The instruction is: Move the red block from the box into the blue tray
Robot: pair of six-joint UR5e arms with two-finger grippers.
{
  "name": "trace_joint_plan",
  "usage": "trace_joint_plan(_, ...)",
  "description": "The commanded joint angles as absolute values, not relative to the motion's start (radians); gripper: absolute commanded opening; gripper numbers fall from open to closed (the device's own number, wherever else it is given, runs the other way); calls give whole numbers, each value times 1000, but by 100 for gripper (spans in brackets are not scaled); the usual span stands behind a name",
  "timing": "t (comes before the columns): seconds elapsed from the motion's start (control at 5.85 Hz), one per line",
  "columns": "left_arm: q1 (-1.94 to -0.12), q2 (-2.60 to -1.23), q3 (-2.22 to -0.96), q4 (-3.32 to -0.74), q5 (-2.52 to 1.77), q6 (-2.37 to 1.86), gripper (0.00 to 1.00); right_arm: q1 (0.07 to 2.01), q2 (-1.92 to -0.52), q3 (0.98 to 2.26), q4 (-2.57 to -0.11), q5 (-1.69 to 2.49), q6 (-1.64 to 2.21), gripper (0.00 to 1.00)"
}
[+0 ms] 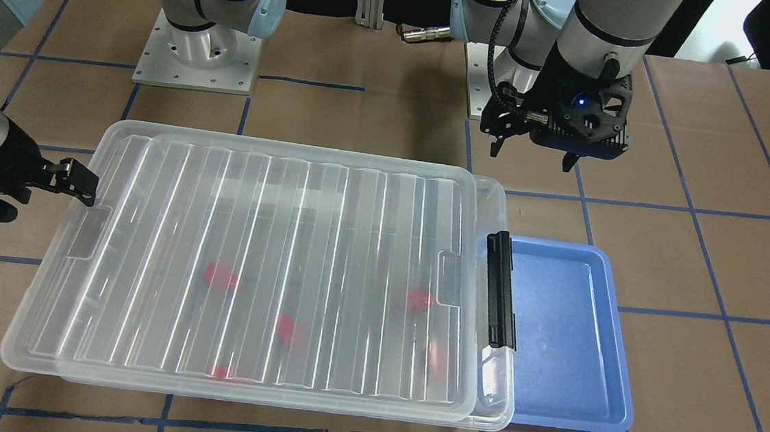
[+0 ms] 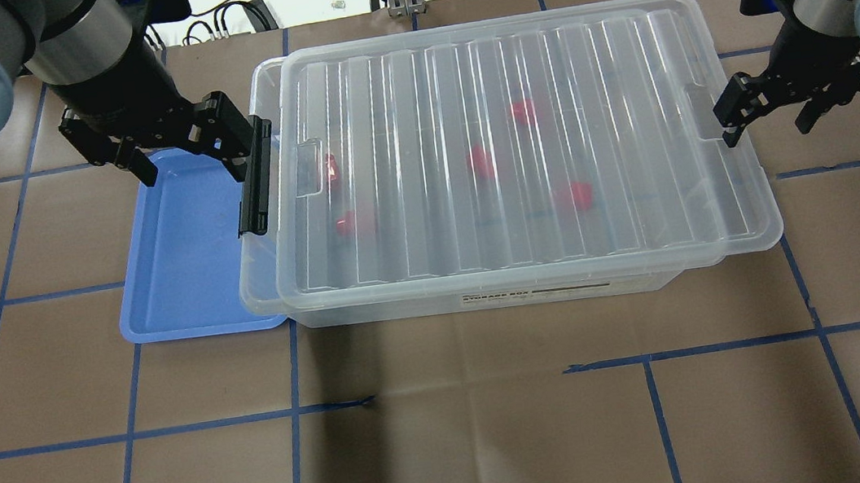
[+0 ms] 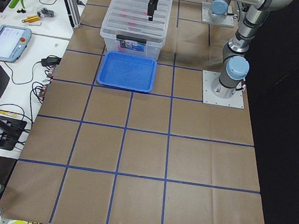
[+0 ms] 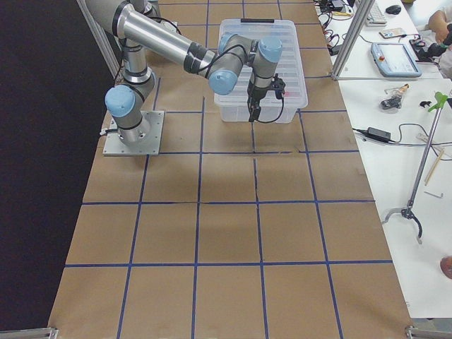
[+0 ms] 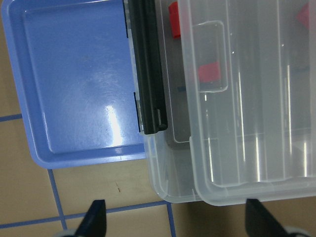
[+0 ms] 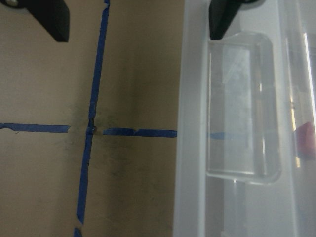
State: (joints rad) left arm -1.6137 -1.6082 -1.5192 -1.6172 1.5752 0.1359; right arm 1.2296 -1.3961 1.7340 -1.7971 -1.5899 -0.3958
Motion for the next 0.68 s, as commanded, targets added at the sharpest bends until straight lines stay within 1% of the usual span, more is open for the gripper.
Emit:
trace_joint_plan(0.0,-1608,-1631,-1525,-1615,1557,347,97,1151,-1397,1732,-1804,-1604,-518,100)
trace_joint_plan(0.34,-1608,-1675,-1526,-1609,1542,660,97,1053,-1397,1727,-1809,-1663,-616,100)
trace_joint_plan(0.51,-1623,-1707,-1529,-1541,1542,834,97,1022,-1397,1727,-1810,-1677,-639,100)
